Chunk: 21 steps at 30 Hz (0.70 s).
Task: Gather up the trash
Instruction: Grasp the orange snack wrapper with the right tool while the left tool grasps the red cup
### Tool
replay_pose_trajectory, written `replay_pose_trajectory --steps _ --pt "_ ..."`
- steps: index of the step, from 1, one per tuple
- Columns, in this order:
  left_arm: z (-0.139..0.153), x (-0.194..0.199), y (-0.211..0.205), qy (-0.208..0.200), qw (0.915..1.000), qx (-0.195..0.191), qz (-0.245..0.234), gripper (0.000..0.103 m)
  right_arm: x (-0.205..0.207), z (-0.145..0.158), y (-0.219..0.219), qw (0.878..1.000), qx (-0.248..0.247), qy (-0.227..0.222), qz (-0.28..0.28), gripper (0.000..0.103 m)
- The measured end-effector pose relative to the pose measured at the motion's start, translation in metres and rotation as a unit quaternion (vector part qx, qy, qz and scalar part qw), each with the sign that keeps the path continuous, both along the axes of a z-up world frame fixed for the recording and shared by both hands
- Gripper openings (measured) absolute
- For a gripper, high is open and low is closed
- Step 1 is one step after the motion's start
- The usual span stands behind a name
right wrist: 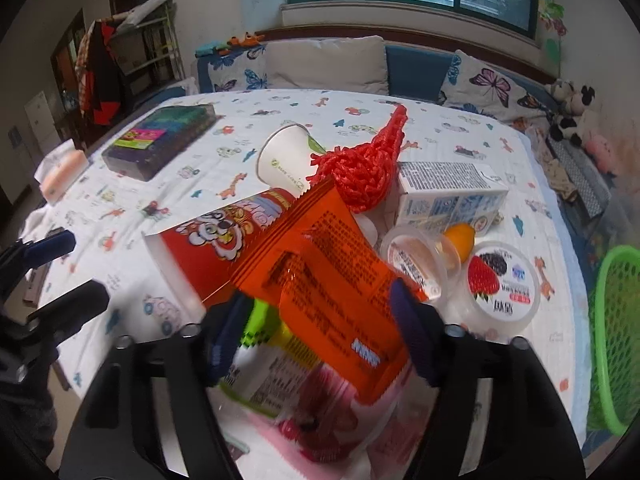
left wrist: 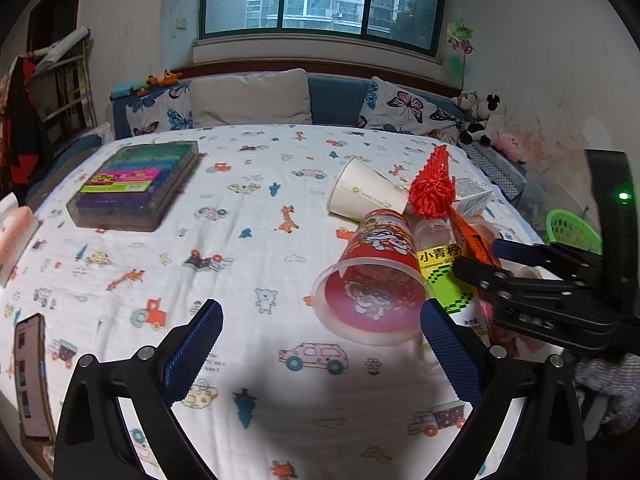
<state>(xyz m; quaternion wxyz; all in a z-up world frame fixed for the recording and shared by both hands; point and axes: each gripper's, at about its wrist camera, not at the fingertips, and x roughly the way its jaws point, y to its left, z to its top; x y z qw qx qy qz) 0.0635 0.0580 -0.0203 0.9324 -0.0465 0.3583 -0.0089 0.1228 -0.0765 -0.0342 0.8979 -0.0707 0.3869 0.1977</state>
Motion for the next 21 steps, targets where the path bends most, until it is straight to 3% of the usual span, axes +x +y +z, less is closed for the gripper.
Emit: replay_pose_trajectory --steps 9,13,21 --pt "-0.009 0.015 -0.013 0.014 0.9979 -0.053 -0.033 0.094 -0.006 0.012 -0.024 0.999 0.041 -0.007 -0.021 0.034" --pt "-0.018 0.027 -0.018 0.035 0.9943 -0.088 -0.048 0.075 -0.011 0.020 -0.039 0.997 0.065 -0.011 -0.029 0.028" --pt "-0.031 0.049 -0.022 0.048 0.9889 -0.131 -0.052 0.061 -0.024 0.032 -0.062 0.994 0.099 -0.016 -0.041 0.025"
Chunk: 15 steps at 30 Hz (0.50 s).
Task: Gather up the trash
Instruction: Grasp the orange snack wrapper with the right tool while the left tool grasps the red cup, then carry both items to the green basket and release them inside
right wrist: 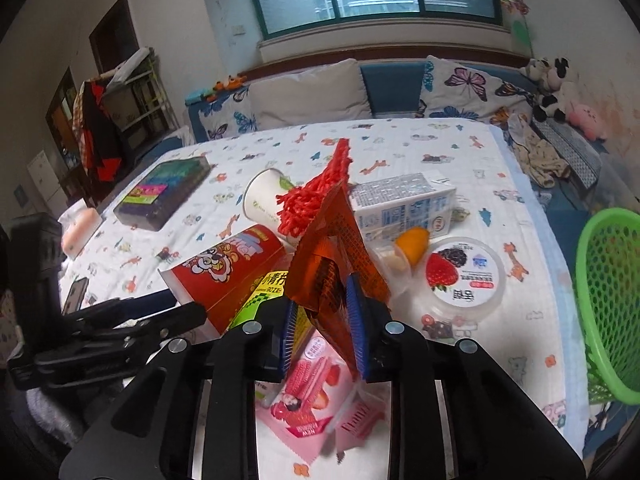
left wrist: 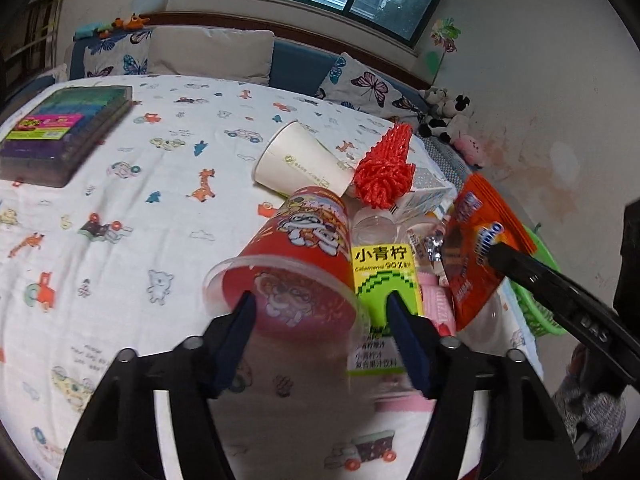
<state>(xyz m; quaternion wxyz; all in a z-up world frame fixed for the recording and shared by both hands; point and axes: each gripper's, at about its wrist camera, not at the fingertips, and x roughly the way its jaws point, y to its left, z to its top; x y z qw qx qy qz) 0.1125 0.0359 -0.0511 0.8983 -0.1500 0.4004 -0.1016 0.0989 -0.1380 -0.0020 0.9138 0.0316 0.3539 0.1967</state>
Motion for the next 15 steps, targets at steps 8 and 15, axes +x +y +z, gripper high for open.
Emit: replay_pose_trajectory --steps 8,15 --pt "-0.001 0.016 -0.001 -0.007 0.9997 -0.024 -0.002 0.030 -0.005 0.009 -0.024 0.999 0.047 0.009 -0.009 0.023" --pt "0.007 0.012 0.000 -0.025 0.9993 -0.027 -0.011 0.006 -0.007 0.017 -0.040 0.997 0.080 0.012 -0.021 0.021"
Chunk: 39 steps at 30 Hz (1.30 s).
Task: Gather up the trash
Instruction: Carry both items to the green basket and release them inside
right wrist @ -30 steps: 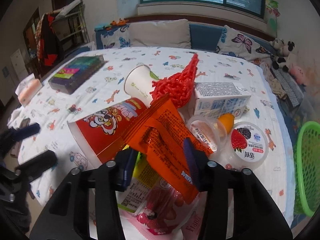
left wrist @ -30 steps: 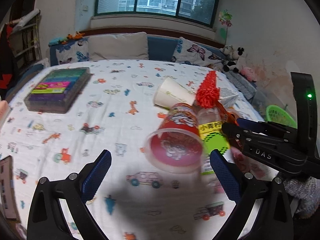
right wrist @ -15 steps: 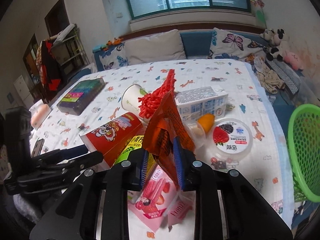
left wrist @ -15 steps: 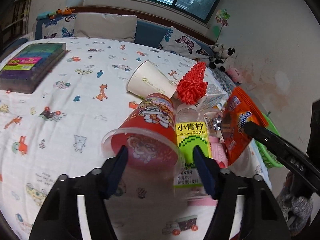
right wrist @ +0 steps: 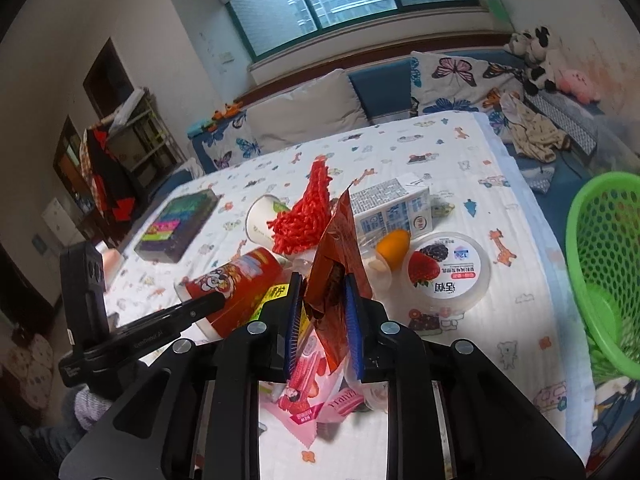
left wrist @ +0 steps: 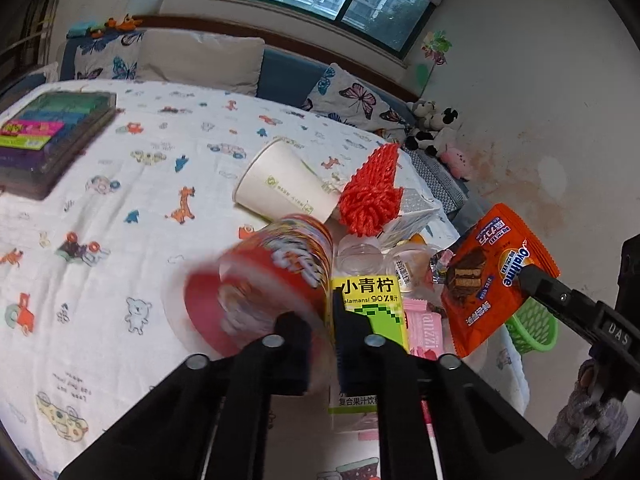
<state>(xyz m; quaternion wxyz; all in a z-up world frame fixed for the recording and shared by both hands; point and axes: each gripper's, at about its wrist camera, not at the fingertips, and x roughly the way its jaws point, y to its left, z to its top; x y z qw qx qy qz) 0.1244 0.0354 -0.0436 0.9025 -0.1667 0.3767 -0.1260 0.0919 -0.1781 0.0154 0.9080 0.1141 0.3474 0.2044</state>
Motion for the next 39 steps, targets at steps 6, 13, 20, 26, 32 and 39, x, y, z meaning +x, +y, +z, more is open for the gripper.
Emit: replay_pose_trajectory --steps 6,13,20,26,32,39 --pt "0.014 -0.010 0.008 -0.015 0.9999 0.009 0.000 0.005 -0.006 0.007 -0.009 1.000 0.022 -0.005 -0.006 0.020" --pt "0.039 -0.026 0.014 -0.040 0.9992 0.003 -0.006 0.005 -0.014 0.030 -0.023 0.999 0.037 -0.026 -0.015 0.020" --pt "0.073 -0.027 -0.011 -0.067 0.9962 -0.005 -0.055 0.005 -0.021 0.044 -0.068 0.996 0.034 -0.046 -0.068 0.020" --pt "0.092 -0.010 -0.062 -0.072 0.9908 -0.023 -0.113 0.005 -0.026 0.044 -0.128 0.990 0.003 -0.047 -0.135 0.020" --pt "0.102 0.015 -0.130 -0.068 0.9828 -0.031 -0.169 0.005 -0.024 0.022 -0.187 0.981 -0.015 -0.029 -0.192 0.020" --pt "0.096 0.041 -0.206 -0.041 0.9746 -0.031 -0.218 0.005 -0.022 -0.019 -0.237 0.974 -0.011 0.014 -0.227 0.023"
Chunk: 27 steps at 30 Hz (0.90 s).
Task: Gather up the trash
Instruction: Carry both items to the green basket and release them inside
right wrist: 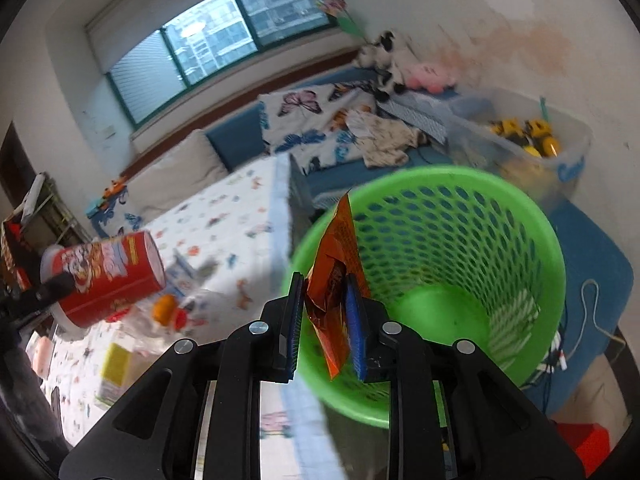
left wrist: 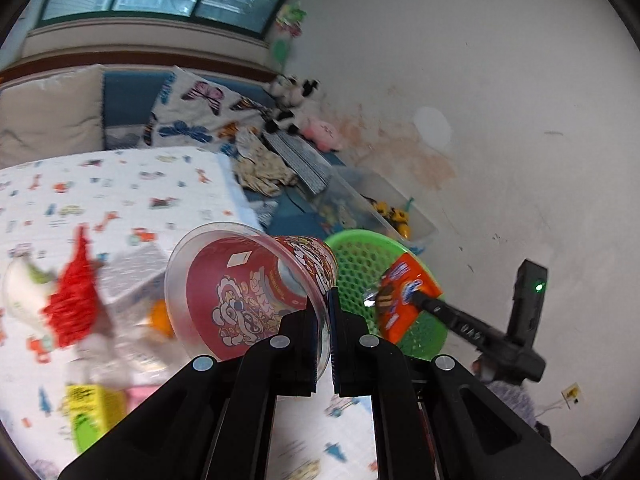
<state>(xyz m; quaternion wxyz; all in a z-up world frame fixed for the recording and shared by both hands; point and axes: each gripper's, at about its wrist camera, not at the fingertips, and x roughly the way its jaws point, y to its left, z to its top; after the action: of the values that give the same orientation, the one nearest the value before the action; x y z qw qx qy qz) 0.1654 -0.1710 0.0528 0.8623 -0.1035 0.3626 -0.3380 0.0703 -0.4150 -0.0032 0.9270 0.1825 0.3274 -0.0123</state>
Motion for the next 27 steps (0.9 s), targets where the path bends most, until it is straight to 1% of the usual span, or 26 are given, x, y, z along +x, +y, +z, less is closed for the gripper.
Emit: replay_pose_trajectory --steps 3,6,7,9,10,13,17,19,21,24,27 --pt "-0.006 0.009 -0.033 0.005 0.9998 0.012 -0.018 0.005 0.000 -0.014 -0.012 1.000 0.009 0.011 -0.007 0.023" --pt "-0.011 0.015 -0.056 0.009 0.9991 0.021 -0.035 0.005 0.000 -0.019 -0.020 1.000 0.015 0.016 -0.014 0.026" --pt "-0.013 0.016 -0.067 0.009 0.9988 0.025 -0.042 0.005 -0.002 -0.020 -0.022 1.000 0.016 0.014 -0.017 0.029" --pt "-0.018 0.019 -0.083 0.011 0.9980 0.034 -0.051 0.005 -0.002 -0.020 -0.028 1.000 0.013 0.013 -0.022 0.043" --pt "-0.021 0.021 -0.093 0.014 0.9975 0.039 -0.058 0.005 -0.003 -0.020 -0.029 1.000 0.012 0.012 -0.024 0.046" --pt "-0.031 0.026 -0.118 0.023 0.9956 0.053 -0.074 0.005 -0.009 -0.018 -0.034 0.999 0.007 0.006 -0.032 0.048" --pt "-0.041 0.030 -0.139 0.031 0.9931 0.067 -0.091 0.005 -0.019 -0.014 -0.039 0.999 0.003 -0.002 -0.041 0.060" --pt "-0.046 0.031 -0.150 0.035 0.9916 0.075 -0.100 0.005 -0.025 -0.013 -0.040 0.999 -0.004 -0.007 -0.048 0.063" --pt "-0.050 0.032 -0.158 0.038 0.9902 0.082 -0.107 0.005 -0.031 -0.012 -0.041 0.999 -0.005 -0.011 -0.050 0.070" --pt "-0.061 0.033 -0.174 0.044 0.9875 0.099 -0.115 0.005 -0.037 -0.012 -0.044 0.998 -0.005 -0.014 -0.054 0.073" --pt "-0.069 0.036 -0.180 0.053 0.9857 0.108 -0.117 0.005 -0.042 -0.012 -0.045 0.998 -0.004 -0.013 -0.059 0.077"
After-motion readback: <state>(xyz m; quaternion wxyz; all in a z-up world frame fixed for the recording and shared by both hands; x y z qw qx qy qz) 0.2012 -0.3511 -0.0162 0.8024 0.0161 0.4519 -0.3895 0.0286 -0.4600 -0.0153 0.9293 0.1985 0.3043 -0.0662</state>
